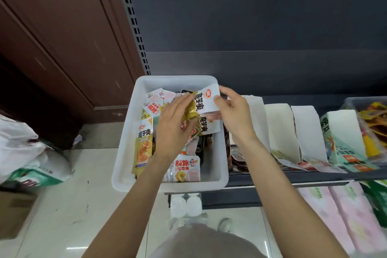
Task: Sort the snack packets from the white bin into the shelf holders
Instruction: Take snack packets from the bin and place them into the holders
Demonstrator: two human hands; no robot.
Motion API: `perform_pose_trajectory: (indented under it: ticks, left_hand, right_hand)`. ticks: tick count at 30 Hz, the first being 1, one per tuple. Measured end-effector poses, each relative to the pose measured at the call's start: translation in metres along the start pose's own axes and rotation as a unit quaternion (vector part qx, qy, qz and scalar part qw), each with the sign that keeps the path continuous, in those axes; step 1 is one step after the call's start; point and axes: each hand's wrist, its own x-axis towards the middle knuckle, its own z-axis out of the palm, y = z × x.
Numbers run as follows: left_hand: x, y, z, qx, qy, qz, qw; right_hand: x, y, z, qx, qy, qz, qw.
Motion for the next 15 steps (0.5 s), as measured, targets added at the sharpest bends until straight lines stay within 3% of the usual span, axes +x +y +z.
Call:
perform_pose_trajectory:
  ticks: [3, 5, 9, 15]
  left_hand:
    - [0.005, 0.015, -0.003, -0.009, 0.047, 0.05, 0.998]
    - [0.007, 0.024, -0.006, -0.024, 0.029, 0.037, 0.999]
    - [0.021, 0.046, -0.007, -0.191, -0.17, -0.073, 0.964]
    - [0.045, 0.102, 0.036, -0.21, -0.242, 0.084, 0.944]
  right_hand:
    - [-0.012, -0.011, -0.02, 0.123, -0.04, 0.048, 0.99]
    - [-0.015, -0.01, -0.034, 0.095, -0.039, 0.015, 0.995]
    - [-0.014, 0.004, -0.073, -0.118, 0.016, -0.079, 0.99]
    - [-0.044, 0.008, -0.149, -0.162, 0.126, -0.165, 0.965]
